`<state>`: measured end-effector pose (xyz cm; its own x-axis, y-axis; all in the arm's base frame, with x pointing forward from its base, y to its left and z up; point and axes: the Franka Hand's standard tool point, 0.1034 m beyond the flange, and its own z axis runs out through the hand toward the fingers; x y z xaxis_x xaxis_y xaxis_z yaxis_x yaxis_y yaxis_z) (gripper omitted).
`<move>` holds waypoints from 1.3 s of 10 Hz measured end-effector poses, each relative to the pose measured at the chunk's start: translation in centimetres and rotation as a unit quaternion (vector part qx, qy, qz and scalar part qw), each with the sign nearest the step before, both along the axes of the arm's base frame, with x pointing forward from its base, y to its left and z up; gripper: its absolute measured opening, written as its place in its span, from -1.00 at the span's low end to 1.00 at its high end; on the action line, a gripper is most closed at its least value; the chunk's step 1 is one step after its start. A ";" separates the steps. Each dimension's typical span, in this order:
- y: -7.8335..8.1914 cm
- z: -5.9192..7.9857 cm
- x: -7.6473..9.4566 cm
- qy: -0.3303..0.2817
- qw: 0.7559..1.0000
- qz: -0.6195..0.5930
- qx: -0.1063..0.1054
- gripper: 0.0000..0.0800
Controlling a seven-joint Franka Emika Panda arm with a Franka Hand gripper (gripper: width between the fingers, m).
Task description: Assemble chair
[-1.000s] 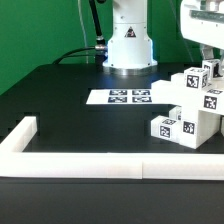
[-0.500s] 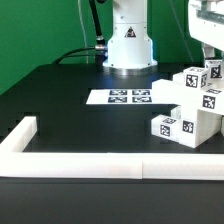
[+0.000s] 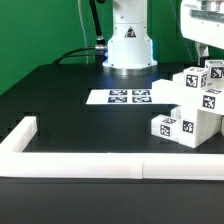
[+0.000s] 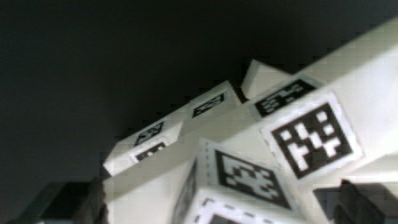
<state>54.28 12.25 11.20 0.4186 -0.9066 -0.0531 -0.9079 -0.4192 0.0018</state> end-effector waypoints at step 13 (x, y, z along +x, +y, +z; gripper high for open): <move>-0.6 0.1 0.1 0.000 0.865 0.502 -0.018 0.62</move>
Offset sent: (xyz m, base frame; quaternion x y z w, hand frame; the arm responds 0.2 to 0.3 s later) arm 0.0054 -0.0003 0.0036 -0.0637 0.0081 -0.2672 0.9615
